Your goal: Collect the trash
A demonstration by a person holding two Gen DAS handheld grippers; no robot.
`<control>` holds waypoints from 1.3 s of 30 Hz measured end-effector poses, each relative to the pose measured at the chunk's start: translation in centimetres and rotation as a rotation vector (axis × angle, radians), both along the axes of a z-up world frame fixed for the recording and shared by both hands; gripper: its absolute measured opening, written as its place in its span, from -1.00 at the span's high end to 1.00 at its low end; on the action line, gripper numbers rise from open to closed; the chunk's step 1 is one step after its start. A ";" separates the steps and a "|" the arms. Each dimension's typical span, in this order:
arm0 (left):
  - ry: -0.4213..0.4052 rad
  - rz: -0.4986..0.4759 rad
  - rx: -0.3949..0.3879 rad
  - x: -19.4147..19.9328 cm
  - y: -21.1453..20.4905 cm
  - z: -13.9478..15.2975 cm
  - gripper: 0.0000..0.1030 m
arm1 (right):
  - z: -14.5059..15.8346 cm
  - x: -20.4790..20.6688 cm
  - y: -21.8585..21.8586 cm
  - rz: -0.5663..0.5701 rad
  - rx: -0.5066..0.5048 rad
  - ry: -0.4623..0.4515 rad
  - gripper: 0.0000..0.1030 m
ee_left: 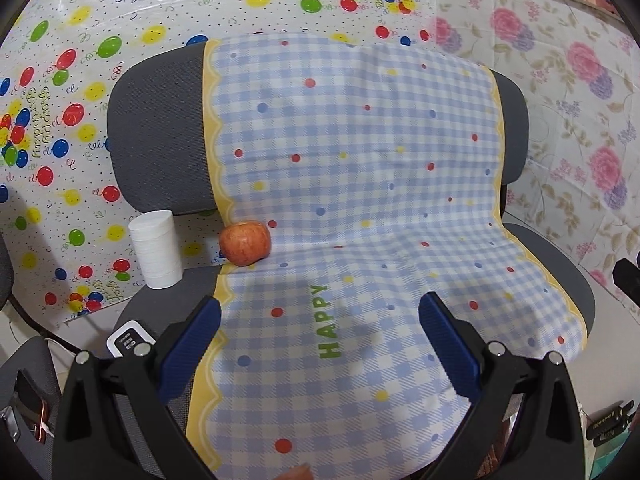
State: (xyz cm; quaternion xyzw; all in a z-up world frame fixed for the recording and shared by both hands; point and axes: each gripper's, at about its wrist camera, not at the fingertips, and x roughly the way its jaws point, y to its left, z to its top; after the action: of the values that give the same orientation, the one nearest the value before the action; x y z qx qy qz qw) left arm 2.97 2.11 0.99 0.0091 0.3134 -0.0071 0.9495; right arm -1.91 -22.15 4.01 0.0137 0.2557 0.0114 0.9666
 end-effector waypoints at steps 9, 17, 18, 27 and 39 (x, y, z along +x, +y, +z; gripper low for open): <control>0.001 0.004 -0.008 0.5 0.2 0.1 -0.87 | 0.0 0.1 0.0 0.002 0.000 0.003 -0.86; 0.001 0.004 -0.006 0.6 0.1 0.2 -0.87 | -0.5 0.5 0.3 0.001 0.002 0.011 -0.86; 0.001 0.004 -0.007 0.5 0.2 0.2 -0.87 | -0.5 0.5 0.3 0.001 0.003 0.011 -0.86; 0.002 0.003 -0.008 0.6 0.2 0.3 -0.87 | -0.5 0.3 0.1 -0.004 0.008 0.006 -0.86; 0.000 0.004 -0.009 0.5 0.1 0.3 -0.87 | -0.3 -0.1 0.1 -0.006 0.008 0.000 -0.86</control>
State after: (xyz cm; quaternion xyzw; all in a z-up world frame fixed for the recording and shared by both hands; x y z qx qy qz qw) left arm 3.48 2.25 1.29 0.0044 0.3136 -0.0065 0.9495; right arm -1.99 -22.03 3.75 0.0184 0.2554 0.0094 0.9666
